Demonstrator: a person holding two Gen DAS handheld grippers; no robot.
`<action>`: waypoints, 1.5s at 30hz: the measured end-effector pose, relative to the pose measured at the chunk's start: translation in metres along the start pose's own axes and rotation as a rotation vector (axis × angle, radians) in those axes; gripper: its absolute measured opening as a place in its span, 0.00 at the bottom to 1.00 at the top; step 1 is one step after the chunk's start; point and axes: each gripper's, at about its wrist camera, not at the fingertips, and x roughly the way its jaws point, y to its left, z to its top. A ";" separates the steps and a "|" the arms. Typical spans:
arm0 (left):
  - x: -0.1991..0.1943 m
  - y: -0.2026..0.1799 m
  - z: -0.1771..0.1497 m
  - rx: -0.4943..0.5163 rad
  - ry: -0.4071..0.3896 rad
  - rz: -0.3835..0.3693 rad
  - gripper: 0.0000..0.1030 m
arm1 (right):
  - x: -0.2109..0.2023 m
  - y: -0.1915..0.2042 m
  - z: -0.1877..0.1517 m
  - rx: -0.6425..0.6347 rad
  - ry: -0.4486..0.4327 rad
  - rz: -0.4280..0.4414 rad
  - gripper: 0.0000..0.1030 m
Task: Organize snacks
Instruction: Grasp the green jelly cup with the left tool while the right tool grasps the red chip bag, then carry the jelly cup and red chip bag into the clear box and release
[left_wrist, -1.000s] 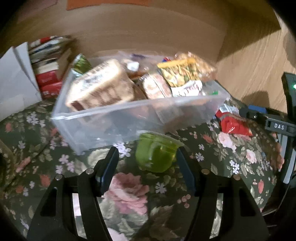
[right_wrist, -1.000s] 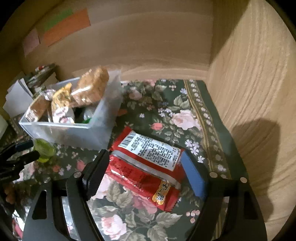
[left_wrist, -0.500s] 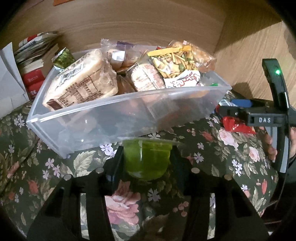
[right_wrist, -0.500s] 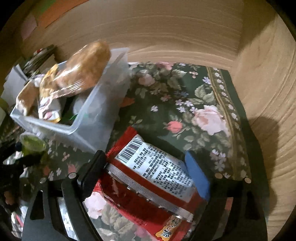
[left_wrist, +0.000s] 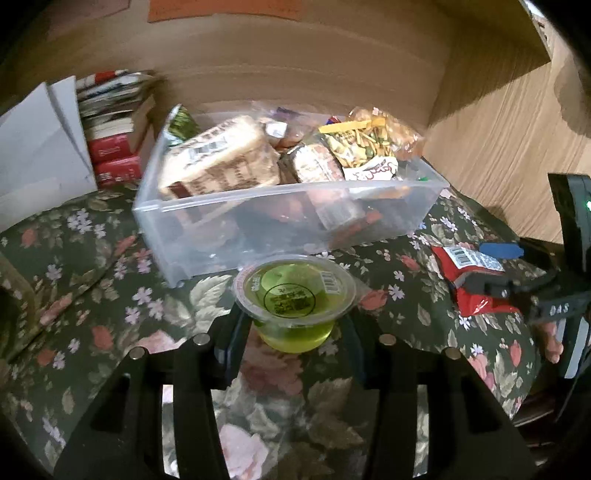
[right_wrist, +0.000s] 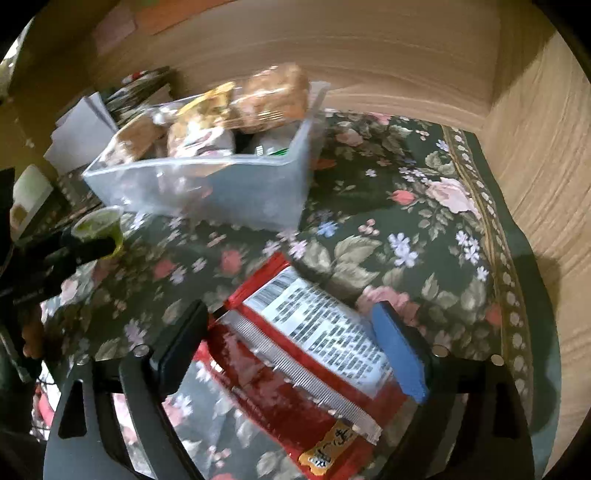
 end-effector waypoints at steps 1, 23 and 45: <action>-0.001 -0.002 0.002 -0.003 -0.003 0.003 0.45 | -0.001 0.003 -0.003 -0.005 0.000 0.002 0.92; -0.045 0.000 -0.003 -0.019 -0.088 0.015 0.45 | 0.007 0.037 -0.012 -0.059 -0.071 -0.070 0.62; -0.066 -0.002 0.064 0.002 -0.243 0.027 0.45 | -0.063 0.054 0.053 -0.071 -0.364 -0.069 0.62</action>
